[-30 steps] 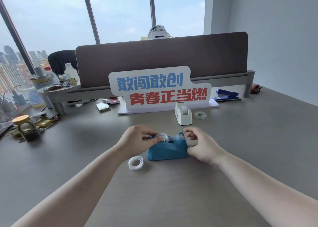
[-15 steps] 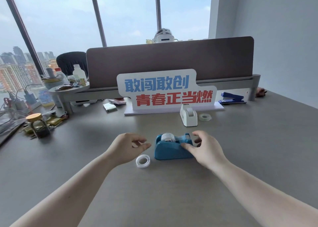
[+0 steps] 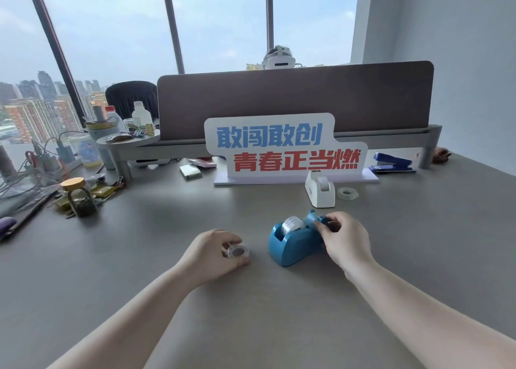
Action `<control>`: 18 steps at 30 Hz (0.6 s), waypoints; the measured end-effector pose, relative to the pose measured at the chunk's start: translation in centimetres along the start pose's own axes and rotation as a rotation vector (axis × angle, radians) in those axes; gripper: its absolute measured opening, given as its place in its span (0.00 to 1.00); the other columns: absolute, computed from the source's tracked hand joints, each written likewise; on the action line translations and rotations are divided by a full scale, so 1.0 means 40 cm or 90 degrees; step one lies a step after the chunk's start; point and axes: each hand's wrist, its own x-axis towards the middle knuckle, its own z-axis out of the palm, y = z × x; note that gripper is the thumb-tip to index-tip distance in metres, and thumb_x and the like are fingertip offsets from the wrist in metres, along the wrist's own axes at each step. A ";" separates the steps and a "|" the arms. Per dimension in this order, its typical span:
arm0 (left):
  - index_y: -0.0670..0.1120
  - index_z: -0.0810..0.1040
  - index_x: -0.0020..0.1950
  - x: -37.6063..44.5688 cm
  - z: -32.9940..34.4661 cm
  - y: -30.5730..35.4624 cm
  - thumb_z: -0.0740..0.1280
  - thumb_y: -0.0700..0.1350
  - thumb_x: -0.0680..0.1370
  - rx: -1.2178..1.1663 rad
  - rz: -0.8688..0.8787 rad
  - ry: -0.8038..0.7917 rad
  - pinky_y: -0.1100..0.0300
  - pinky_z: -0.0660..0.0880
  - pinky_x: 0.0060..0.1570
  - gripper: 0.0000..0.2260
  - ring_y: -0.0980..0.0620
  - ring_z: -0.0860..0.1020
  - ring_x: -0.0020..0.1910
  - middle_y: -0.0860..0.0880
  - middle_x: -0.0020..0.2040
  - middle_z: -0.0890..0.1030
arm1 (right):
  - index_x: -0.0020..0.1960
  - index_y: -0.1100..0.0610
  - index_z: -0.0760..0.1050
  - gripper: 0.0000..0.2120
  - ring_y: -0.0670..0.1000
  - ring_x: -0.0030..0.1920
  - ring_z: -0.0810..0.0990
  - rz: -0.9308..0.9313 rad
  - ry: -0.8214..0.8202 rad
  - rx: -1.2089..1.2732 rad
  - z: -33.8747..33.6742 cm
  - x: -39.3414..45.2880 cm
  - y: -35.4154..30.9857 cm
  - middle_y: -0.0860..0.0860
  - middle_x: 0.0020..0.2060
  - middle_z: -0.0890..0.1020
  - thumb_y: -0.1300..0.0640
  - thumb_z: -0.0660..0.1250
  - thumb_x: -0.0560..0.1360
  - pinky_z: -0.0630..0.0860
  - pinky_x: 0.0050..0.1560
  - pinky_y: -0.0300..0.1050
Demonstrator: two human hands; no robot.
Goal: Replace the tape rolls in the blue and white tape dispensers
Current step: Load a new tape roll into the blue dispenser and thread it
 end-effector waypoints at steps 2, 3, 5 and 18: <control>0.49 0.82 0.52 0.006 -0.001 -0.004 0.74 0.55 0.66 0.001 -0.008 0.018 0.77 0.66 0.39 0.17 0.61 0.74 0.38 0.56 0.42 0.78 | 0.53 0.58 0.77 0.11 0.55 0.49 0.78 -0.009 0.006 -0.004 0.008 0.012 -0.011 0.53 0.46 0.82 0.54 0.68 0.74 0.70 0.46 0.43; 0.48 0.82 0.52 0.011 -0.002 -0.005 0.74 0.54 0.67 0.001 -0.012 0.027 0.73 0.68 0.41 0.17 0.58 0.75 0.40 0.55 0.43 0.79 | 0.53 0.58 0.77 0.10 0.56 0.49 0.78 -0.013 0.008 -0.006 0.012 0.017 -0.017 0.53 0.46 0.82 0.55 0.67 0.74 0.70 0.46 0.43; 0.47 0.82 0.53 0.022 0.001 -0.004 0.74 0.54 0.68 0.002 -0.020 0.036 0.67 0.71 0.46 0.17 0.55 0.77 0.44 0.52 0.47 0.81 | 0.50 0.60 0.78 0.10 0.56 0.46 0.77 -0.021 -0.005 0.002 0.017 0.016 -0.032 0.53 0.41 0.80 0.54 0.63 0.76 0.69 0.44 0.45; 0.48 0.82 0.53 0.075 0.037 -0.001 0.72 0.55 0.69 -0.009 -0.035 0.048 0.60 0.74 0.52 0.17 0.49 0.79 0.51 0.49 0.52 0.83 | 0.70 0.55 0.63 0.39 0.50 0.65 0.72 -0.126 -0.206 -0.054 0.050 -0.058 -0.022 0.48 0.67 0.71 0.44 0.74 0.65 0.68 0.65 0.43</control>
